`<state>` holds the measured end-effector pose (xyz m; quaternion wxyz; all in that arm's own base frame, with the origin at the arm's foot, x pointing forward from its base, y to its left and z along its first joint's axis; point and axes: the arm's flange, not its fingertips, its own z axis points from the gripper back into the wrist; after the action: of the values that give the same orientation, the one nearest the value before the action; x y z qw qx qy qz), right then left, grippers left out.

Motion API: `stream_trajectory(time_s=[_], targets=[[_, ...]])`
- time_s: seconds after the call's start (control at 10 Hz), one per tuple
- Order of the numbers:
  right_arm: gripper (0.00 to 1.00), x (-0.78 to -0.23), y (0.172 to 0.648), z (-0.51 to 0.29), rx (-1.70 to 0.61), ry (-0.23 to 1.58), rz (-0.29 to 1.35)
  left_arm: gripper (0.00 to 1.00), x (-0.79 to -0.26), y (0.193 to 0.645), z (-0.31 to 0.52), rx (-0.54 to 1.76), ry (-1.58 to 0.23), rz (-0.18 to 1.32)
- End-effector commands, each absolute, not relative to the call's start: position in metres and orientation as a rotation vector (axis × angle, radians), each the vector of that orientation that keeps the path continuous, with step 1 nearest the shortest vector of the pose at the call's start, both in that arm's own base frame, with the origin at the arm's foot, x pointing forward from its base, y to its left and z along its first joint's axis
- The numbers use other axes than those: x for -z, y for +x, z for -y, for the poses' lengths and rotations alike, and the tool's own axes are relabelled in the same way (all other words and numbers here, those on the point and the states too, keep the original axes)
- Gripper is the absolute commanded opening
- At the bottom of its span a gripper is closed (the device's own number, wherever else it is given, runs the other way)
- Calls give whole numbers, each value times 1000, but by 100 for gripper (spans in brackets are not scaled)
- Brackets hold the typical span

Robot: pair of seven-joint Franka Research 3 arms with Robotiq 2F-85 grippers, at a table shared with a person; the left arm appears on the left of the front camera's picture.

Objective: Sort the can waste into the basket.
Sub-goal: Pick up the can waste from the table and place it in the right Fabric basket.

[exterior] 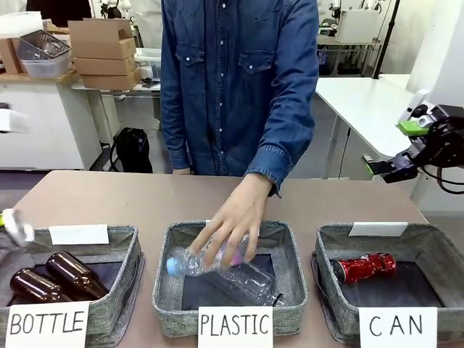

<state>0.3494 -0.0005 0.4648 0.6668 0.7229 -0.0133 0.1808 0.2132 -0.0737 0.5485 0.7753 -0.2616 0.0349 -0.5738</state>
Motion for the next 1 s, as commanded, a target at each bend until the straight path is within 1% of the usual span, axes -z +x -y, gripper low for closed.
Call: stream_trajectory(time_s=[0.0,0.1,0.2,0.4,0.5,0.7,0.9], targets=[[100,-465,350,1,-430,1619,53,40,-553,232,85,1375,-574,-54],[100,-465,350,1,-430,1619,53,40,-550,227,61,1282,-565,-63],[100,-465,350,1,-430,1619,53,40,-546,211,29,1191,-542,-80],[100,-465,350,1,-430,1619,53,40,-543,168,-16,1065,-529,11],[100,-465,350,1,-430,1619,53,40,-542,162,-12,1042,-511,52],[100,-465,350,1,-430,1619,53,40,-539,176,5,1043,-567,78],[100,-465,350,1,-430,1619,53,40,-541,204,45,1048,-554,49]])
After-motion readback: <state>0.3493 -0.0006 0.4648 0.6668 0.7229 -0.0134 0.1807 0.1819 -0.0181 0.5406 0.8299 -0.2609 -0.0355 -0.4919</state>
